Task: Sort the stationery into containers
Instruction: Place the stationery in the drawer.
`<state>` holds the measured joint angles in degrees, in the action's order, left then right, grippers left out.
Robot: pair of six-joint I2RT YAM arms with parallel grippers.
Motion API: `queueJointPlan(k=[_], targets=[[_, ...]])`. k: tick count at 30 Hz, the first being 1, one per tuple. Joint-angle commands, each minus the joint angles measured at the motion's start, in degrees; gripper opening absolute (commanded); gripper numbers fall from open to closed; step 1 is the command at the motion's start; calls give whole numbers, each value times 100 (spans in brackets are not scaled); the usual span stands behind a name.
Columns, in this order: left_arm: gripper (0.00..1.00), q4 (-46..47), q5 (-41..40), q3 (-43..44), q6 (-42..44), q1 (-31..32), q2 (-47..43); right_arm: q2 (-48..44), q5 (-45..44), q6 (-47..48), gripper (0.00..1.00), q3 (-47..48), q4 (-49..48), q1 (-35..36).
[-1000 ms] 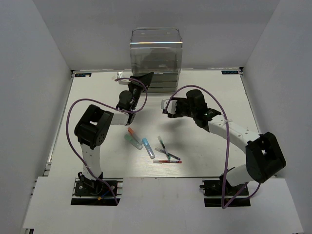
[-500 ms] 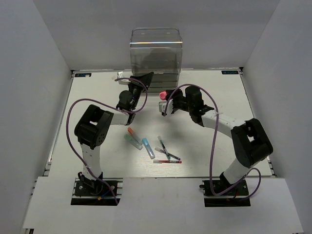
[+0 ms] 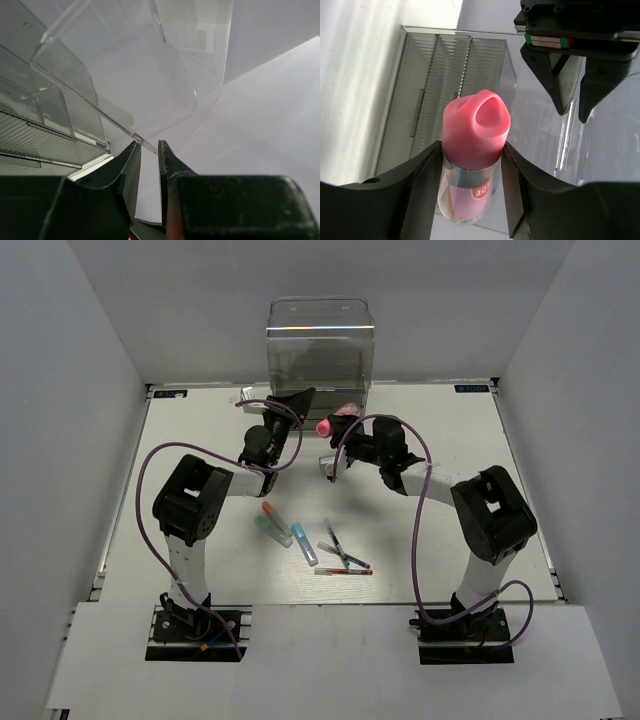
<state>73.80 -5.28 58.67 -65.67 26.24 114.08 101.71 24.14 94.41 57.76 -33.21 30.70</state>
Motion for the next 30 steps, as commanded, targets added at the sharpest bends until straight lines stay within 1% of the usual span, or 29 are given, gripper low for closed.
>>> queueJointPlan(k=[1, 11, 20, 30], targets=[[31, 1567, -35, 206, -25, -31, -220, 138, -49, 437, 0, 464, -1055, -38], [31, 1567, -35, 258, -25, -31, -167, 568, -225, 561, 0, 798, -1582, -90], [31, 1567, -35, 258, -78, -31, -115, 1026, -410, 587, 0, 1317, -1750, -143], [31, 1567, 18, 258, -78, -31, -114, 1544, -674, 543, 0, 1879, -1715, -222]])
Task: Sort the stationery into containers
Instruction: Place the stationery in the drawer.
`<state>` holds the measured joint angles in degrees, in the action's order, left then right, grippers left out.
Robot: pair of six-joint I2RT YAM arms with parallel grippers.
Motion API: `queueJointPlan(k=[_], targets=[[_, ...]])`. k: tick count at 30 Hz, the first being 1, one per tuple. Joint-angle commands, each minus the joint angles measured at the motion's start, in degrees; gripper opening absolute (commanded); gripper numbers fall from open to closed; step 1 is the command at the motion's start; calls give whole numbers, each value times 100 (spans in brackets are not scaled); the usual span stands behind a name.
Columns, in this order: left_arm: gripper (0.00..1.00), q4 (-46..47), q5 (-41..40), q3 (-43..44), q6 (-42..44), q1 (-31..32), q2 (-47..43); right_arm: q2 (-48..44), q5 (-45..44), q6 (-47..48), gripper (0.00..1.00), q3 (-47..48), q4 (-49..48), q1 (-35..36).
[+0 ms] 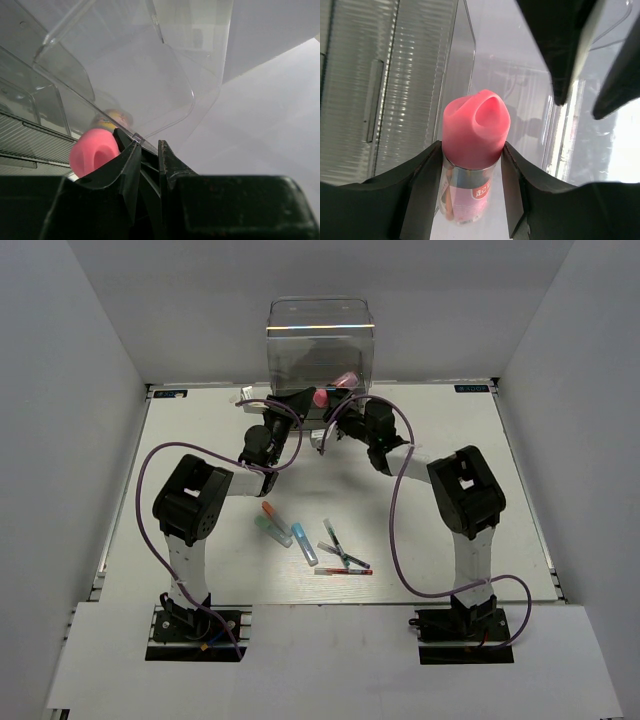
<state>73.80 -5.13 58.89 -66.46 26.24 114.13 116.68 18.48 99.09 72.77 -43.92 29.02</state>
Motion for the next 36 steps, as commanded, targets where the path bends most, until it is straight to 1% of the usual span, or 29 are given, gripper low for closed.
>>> queueJointPlan(k=[1, 14, 21, 36], targets=[[31, 1567, 3, 289, 1, -31, -119, 65, -169, 93, 0, 413, -644, -45], [31, 1567, 3, 342, 1, -31, -66, 364, -740, -188, 0, 791, -670, -28], [31, 1567, 3, 395, 1, -31, -13, 426, -1048, -680, 0, 1045, -513, -19], [31, 1515, 56, 448, 1, -31, -13, 381, -1206, -1735, 0, 1186, 15, 7]])
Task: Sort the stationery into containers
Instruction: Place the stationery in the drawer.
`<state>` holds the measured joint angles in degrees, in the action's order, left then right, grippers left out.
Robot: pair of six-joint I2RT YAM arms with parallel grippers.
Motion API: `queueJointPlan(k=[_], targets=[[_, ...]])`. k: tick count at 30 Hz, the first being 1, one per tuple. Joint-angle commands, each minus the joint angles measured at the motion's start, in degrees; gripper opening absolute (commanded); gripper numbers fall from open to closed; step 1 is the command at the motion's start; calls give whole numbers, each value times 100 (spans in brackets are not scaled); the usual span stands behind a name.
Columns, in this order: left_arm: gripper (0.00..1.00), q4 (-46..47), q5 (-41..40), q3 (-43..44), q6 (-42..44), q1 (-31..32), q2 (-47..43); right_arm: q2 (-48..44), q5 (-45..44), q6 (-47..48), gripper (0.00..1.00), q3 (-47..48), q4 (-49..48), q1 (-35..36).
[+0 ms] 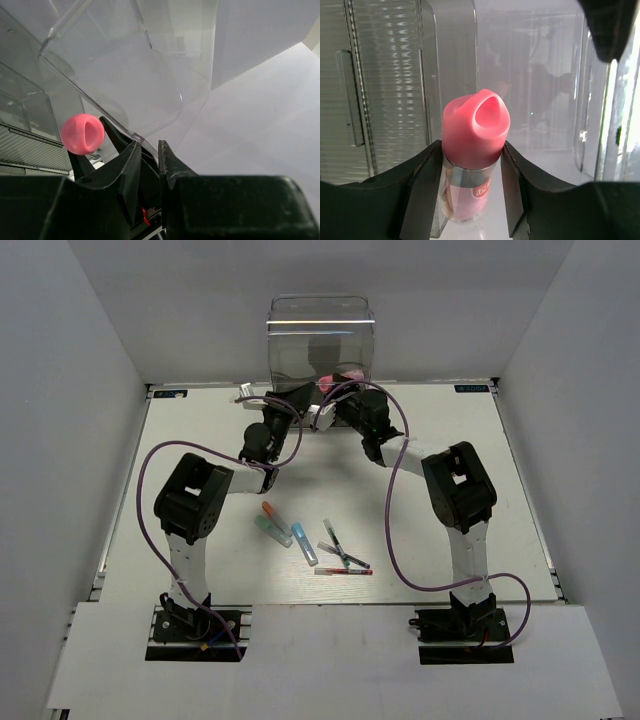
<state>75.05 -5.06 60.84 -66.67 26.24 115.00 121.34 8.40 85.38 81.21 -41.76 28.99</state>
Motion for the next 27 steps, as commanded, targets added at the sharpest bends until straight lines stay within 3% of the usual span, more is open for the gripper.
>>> queueJointPlan(k=[1, 14, 15, 16, 22, 27], targets=[[31, 1390, 49, 253, 23, -31, -101, -84, -234, -425, 0, 360, -149, 1], [31, 1390, 49, 306, 23, -31, -101, -172, -506, -1463, 0, 686, 625, -8], [31, 1390, 49, 306, 23, -31, -101, -189, -506, -1489, 4, 660, 642, 10], [31, 1338, 49, 306, 23, -31, -101, -207, -506, -1507, 15, 625, 686, 1], [31, 1337, 49, 306, 23, -31, -101, -312, -392, -1507, 39, 440, 713, 10], [31, 1337, 49, 306, 23, -31, -101, -435, -278, -1481, 48, 255, 625, 10]])
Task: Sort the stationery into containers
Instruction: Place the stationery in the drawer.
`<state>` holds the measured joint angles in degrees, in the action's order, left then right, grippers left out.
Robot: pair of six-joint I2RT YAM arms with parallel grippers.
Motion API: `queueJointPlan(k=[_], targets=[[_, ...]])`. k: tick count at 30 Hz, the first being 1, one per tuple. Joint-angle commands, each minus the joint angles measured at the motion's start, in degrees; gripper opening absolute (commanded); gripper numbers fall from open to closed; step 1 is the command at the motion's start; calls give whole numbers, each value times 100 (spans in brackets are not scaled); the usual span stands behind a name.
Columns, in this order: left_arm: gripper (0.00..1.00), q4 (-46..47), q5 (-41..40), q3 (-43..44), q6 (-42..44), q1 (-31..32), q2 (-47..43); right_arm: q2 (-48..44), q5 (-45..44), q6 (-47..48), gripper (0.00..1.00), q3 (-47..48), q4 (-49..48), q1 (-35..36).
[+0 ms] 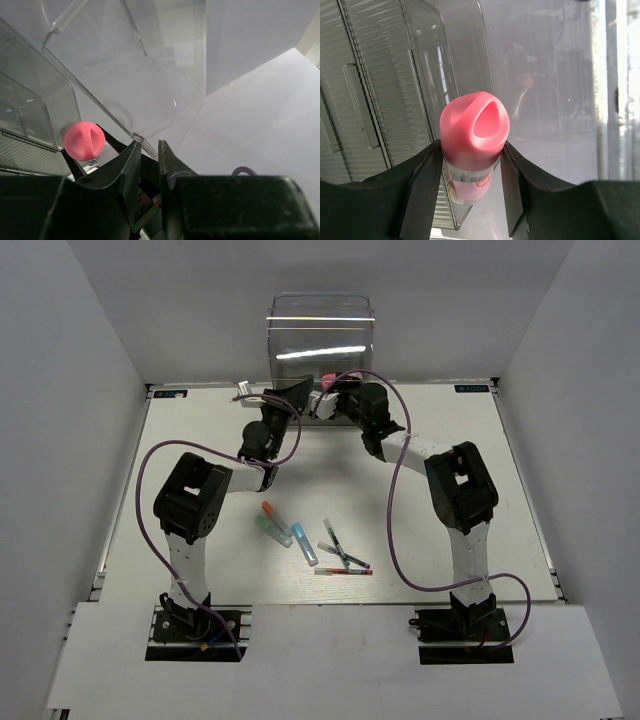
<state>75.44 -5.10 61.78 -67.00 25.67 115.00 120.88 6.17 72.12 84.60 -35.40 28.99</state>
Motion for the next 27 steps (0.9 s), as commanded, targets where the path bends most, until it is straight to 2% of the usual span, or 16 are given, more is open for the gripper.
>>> queueJointPlan(k=[1, 5, 11, 19, 24, 27], targets=[[31, 1298, 53, 212, 56, 26, -101, -390, -20, -154, 50, -101, -11, -8], [31, 1298, 53, 212, 56, 26, -101, -460, 68, -137, 62, -233, -20, 1], [31, 1298, 53, 212, 56, 26, -101, -530, 138, -154, 72, -295, -2, -8], [31, 1298, 53, 212, 56, 26, -101, -706, 384, -233, 72, -540, -29, -25], [31, 1298, 53, 212, 56, 26, -101, -1145, 1017, -330, 72, -1041, -38, -43], [31, 1298, 53, 150, 56, 26, -153, -1583, 1499, -356, 66, -1463, 6, -78]])
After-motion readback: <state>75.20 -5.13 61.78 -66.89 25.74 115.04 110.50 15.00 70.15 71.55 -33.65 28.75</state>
